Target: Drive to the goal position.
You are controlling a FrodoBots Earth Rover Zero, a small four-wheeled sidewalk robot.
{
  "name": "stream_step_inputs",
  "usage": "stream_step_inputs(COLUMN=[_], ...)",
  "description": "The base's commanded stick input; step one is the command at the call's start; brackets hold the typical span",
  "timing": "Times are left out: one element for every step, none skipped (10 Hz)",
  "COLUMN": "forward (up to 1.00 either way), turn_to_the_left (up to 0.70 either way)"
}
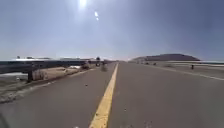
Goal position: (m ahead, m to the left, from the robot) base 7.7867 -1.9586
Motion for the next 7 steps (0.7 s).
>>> stream_step_inputs(forward=[0.85, 0.85, 0.85, 0.85, 0.85, 0.85, 0.85], turn_to_the_left=[0.00, 0.00, 0.00, 0.00, 0.00, 0.00, 0.00])
